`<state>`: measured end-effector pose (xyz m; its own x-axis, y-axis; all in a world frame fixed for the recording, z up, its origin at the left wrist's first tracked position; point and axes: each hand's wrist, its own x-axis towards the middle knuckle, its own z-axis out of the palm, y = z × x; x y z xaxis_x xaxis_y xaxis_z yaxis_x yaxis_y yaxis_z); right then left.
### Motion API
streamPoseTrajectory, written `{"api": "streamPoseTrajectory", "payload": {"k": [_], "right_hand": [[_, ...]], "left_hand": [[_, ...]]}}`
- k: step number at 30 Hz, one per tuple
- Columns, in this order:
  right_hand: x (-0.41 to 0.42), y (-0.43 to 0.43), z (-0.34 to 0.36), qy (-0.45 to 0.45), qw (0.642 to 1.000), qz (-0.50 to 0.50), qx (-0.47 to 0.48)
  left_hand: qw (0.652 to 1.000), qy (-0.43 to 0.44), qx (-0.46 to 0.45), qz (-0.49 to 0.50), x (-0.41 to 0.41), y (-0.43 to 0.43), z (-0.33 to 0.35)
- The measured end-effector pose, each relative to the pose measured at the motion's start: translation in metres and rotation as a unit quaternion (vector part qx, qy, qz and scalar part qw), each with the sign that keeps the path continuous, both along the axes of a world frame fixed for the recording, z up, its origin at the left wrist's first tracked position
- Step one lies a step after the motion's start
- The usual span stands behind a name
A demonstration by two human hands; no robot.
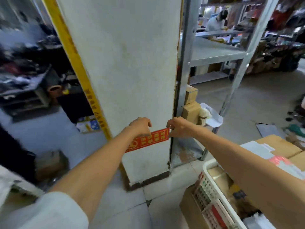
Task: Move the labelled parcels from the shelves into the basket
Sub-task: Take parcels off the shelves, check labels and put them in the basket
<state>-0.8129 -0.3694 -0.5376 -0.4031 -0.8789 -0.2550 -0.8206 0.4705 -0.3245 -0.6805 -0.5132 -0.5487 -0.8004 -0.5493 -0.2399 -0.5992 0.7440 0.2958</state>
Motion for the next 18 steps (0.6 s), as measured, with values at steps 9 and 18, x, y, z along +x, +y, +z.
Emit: {"api": "streamPoseTrajectory", "payload": {"k": [9,18], "right_hand": [[0.194,-0.109,0.012,0.015,0.966,0.257,-0.027],[0.358,-0.158,0.014,-0.014,0.894,0.448,-0.017]], "left_hand": [[0.976,-0.020,-0.003,0.218,0.243,-0.029,0.006],[0.906,-0.036,-0.006,0.422,0.418,0.006,0.002]]}}
